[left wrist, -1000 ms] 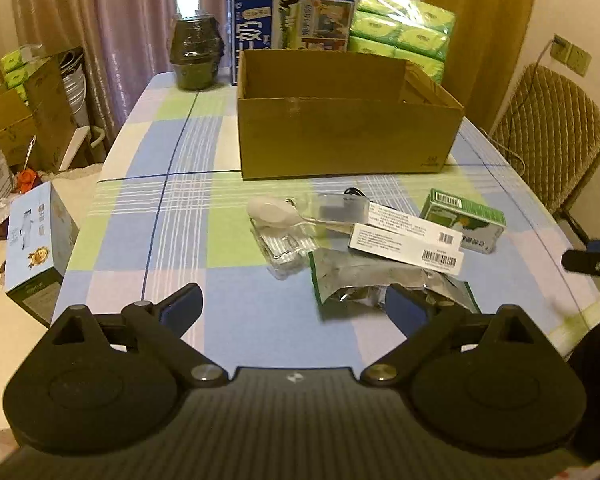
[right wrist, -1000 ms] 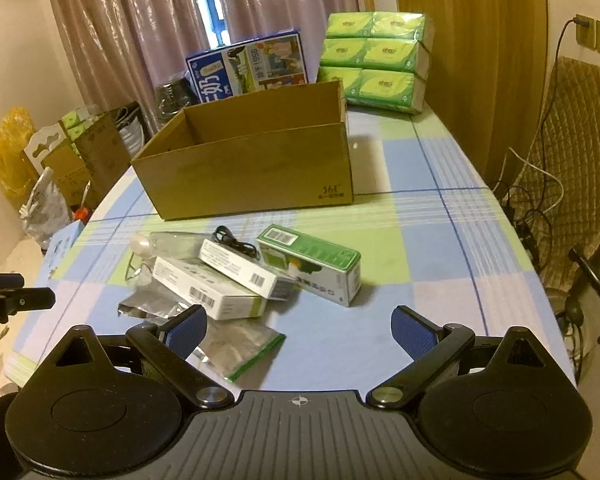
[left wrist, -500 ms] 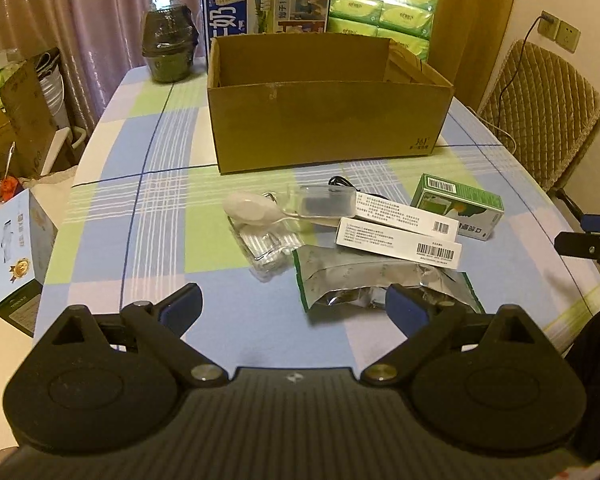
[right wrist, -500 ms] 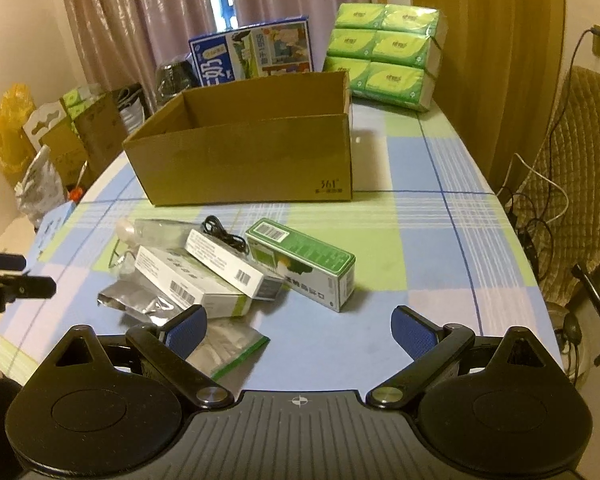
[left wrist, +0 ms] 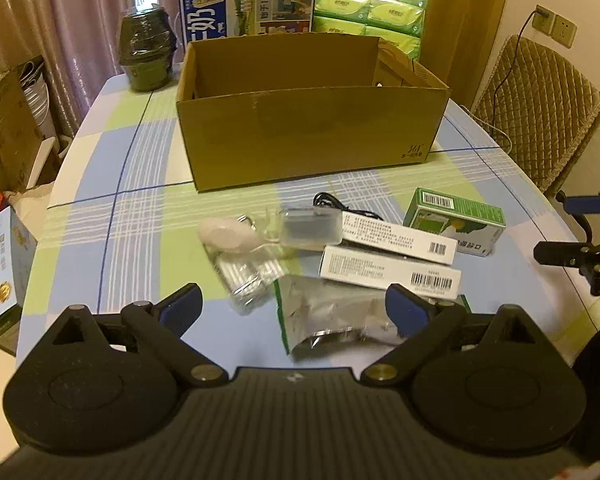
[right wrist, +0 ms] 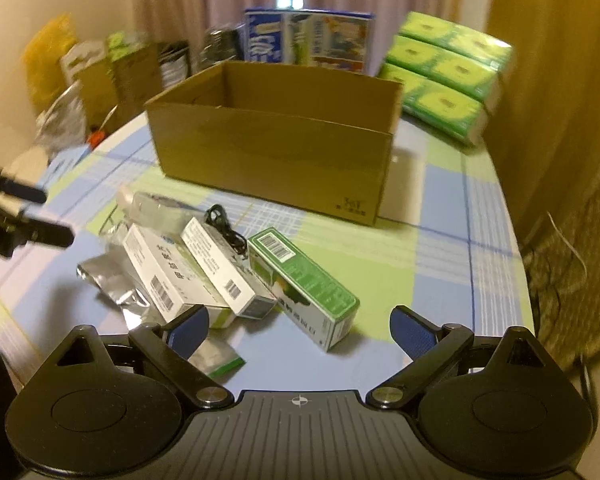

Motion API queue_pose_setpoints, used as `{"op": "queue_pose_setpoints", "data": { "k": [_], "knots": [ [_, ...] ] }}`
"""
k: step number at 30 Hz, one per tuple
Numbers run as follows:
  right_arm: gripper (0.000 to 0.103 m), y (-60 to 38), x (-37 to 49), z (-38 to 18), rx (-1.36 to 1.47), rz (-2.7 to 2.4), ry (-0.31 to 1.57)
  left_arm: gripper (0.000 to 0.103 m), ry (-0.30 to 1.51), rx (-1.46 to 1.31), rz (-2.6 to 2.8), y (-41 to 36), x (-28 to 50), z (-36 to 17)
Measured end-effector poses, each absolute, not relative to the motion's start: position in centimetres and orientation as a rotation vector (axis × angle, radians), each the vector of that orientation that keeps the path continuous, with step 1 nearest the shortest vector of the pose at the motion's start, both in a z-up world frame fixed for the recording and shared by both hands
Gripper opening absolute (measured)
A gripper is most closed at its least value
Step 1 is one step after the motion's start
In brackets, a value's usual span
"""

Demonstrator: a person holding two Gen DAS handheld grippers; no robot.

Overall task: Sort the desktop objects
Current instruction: 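Bring both tools back over the remaining items on the table, then grasp the clear blue-labelled box with the left tool while the right tool grasps the green medicine box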

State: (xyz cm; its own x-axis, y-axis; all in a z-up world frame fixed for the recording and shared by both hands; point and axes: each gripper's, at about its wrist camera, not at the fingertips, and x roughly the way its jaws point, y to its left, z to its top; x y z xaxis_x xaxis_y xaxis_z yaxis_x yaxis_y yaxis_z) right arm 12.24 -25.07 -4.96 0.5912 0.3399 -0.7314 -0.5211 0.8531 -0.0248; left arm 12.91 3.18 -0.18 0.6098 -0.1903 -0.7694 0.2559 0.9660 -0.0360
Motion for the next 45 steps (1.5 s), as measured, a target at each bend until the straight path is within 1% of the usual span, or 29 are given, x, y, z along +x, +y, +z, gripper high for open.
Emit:
{"op": "queue_pose_setpoints", "data": {
  "k": [2,4,8,13,16,20,21,25,28,31,33,35,42,45],
  "knots": [
    [0.088,-24.7,13.1,-5.4,-0.304,0.548,0.796,0.096,0.879,0.084,-0.266,2.8,13.6,-0.4],
    [0.085,-24.3,14.0,-5.9,-0.36,0.586,0.803,0.096,0.88,0.097,-0.274,2.3,14.3,-0.6],
    [0.076,-23.9,16.0,-6.7,-0.437,0.638,0.823,0.094,0.885,0.125,-0.295,1.5,16.0,-1.1],
    [0.07,-23.3,18.0,-7.5,-0.519,0.693,0.849,0.092,0.89,0.155,-0.319,0.7,18.2,-1.5],
    [0.066,-22.9,19.0,-7.9,-0.565,0.729,0.869,0.089,0.904,0.155,-0.336,0.4,19.7,-2.0],
    [0.061,-22.5,20.1,-8.3,-0.617,0.759,0.895,0.079,0.926,0.206,-0.359,-0.4,21.3,-2.6],
    [0.061,-22.4,20.4,-8.5,-0.623,0.764,0.901,0.077,0.931,0.223,-0.364,-0.6,21.7,-2.7],
    [0.058,-22.2,21.4,-9.1,-0.641,0.789,0.929,0.074,0.955,0.23,-0.38,-0.9,23.1,-3.2],
    [0.056,-21.9,21.8,-9.5,-0.653,0.799,0.941,0.069,0.977,0.212,-0.388,-0.9,24.0,-3.7],
    [0.053,-21.7,22.2,-10.0,-0.656,0.802,0.953,0.064,0.99,0.212,-0.384,-1.0,24.5,-4.3],
    [0.051,-21.6,22.5,-10.2,-0.655,0.802,0.96,0.058,0.997,0.217,-0.383,-1.2,24.7,-4.6],
    [0.05,-21.5,22.7,-10.4,-0.654,0.808,0.968,0.055,1.004,0.227,-0.379,-1.4,24.7,-5.0],
    [0.048,-20.9,23.1,-10.8,-0.671,0.824,0.988,0.055,1.004,0.235,-0.374,-1.6,24.8,-5.3],
    [0.045,-20.5,23.2,-11.1,-0.689,0.832,0.997,0.055,1.007,0.239,-0.371,-1.7,24.9,-5.5]
  ]
}}
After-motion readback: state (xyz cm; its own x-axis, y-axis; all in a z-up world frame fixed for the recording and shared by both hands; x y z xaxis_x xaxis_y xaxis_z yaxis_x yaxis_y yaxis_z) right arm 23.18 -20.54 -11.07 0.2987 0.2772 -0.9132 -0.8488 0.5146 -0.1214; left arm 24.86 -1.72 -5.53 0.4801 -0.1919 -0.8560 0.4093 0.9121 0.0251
